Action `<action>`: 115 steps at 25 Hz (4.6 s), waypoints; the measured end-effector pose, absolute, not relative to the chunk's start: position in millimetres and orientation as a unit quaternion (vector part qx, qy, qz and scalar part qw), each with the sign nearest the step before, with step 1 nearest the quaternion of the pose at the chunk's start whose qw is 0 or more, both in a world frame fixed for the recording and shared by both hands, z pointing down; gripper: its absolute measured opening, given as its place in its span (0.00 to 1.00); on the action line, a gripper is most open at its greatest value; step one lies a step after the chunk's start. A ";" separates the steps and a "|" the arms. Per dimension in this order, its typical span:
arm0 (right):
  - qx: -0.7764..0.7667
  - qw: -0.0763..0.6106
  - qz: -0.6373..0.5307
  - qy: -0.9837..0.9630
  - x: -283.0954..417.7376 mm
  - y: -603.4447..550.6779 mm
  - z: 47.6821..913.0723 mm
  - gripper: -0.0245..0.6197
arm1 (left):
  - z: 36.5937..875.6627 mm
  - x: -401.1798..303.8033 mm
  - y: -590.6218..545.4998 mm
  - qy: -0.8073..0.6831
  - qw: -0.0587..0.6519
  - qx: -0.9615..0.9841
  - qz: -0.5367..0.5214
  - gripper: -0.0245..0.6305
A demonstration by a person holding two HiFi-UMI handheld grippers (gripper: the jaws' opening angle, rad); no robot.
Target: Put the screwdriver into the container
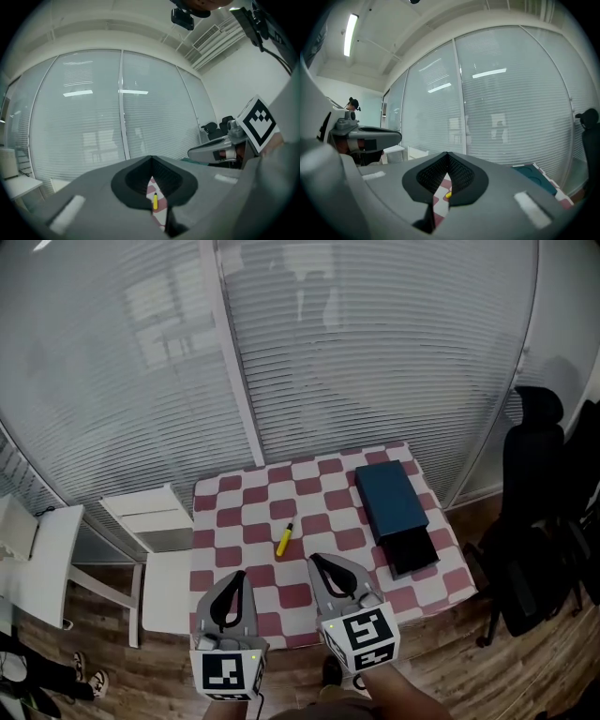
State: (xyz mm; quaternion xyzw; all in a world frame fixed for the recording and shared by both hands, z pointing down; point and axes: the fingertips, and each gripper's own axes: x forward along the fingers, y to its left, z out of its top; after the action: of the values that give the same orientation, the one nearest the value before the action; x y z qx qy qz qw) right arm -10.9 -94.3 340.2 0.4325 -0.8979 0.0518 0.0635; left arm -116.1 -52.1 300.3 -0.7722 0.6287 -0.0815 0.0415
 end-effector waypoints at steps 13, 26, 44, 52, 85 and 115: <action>0.415 0.065 0.043 -0.906 -40.2 -150.7 333.6 0.08 | 288.3 -146.6 -97.4 0.653 0.053 -0.752 -0.077 0.04; 0.441 0.112 0.080 -0.887 -81.3 -193.9 381.0 0.08 | 327.6 -197.5 -143.6 0.631 0.007 -0.771 -0.084 0.04; 0.469 0.222 0.228 -0.824 -97.7 -203.8 538.5 0.26 | 444.6 -230.7 -186.3 0.587 -0.102 -0.789 -0.151 0.04; 0.478 0.258 0.256 -0.800 -104.5 -205.6 569.0 0.33 | 477.0 -246.1 -188.8 0.583 -0.138 -0.784 -0.161 0.04; 0.475 0.229 0.199 -0.826 -100.5 -204.8 512.0 0.17 | 428.1 -238.5 -171.6 0.607 -0.098 -0.778 -0.131 0.04; 0.386 0.017 -0.011 -0.922 -53.9 -109.0 241.4 0.17 | 266.0 -159.7 -82.9 0.674 0.085 -0.732 -0.044 0.04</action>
State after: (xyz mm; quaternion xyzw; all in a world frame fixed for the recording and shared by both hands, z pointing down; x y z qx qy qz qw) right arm -53.9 -109.0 241.4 0.3855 -0.9225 -0.0113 0.0166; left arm -159.7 -82.9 266.0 -0.7323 0.6743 -0.0437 0.0848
